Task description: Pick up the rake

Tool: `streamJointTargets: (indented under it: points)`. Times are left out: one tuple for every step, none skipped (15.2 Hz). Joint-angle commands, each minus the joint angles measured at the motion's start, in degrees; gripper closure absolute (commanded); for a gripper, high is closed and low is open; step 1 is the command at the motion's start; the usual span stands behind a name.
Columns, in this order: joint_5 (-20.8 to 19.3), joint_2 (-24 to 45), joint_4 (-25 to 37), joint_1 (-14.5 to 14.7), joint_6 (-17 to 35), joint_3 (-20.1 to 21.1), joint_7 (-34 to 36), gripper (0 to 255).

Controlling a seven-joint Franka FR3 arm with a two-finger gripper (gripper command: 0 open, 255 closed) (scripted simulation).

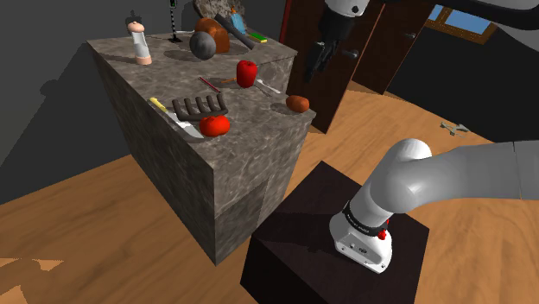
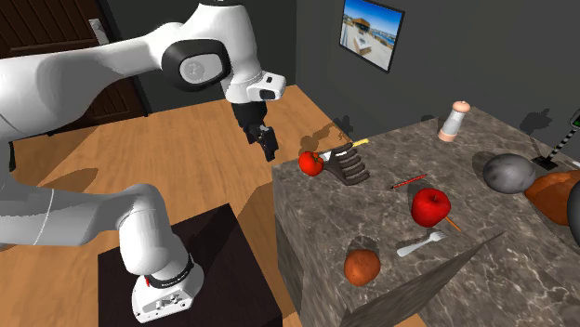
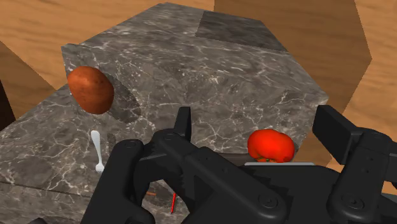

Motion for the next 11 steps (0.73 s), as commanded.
streamJointTargets:
  points:
    - [0.0, 0.0, 0.0, 0.0, 0.0, 0.0, 0.0, 0]
    - [0.48, 1.89, 0.16, -0.05, 1.22, 0.64, 1.27, 0]
    - [0.94, 3.83, 0.4, -0.11, 2.42, 1.28, 2.52, 0]
    - [1.38, 5.82, 0.72, -0.18, 3.6, 1.89, 3.76, 0]
    - [1.77, 7.85, 1.13, -0.24, 4.75, 2.49, 4.99, 0]
    - [2.14, 9.93, 1.61, -0.31, 5.86, 3.07, 6.21, 0]
    - [2.48, 12.04, 2.16, -0.39, 6.94, 3.63, 7.41, 0]
    - [2.79, 14.19, 2.8, -0.47, 7.98, 4.17, 8.61, 0]
    - [3.06, 16.37, 3.51, -0.55, 8.98, 4.69, 9.79, 0]
    - [3.29, 18.58, 4.29, -0.62, 9.94, 5.19, 10.97, 0]
    - [3.49, 20.81, 5.15, -0.7, 10.85, 5.66, 12.15, 0]
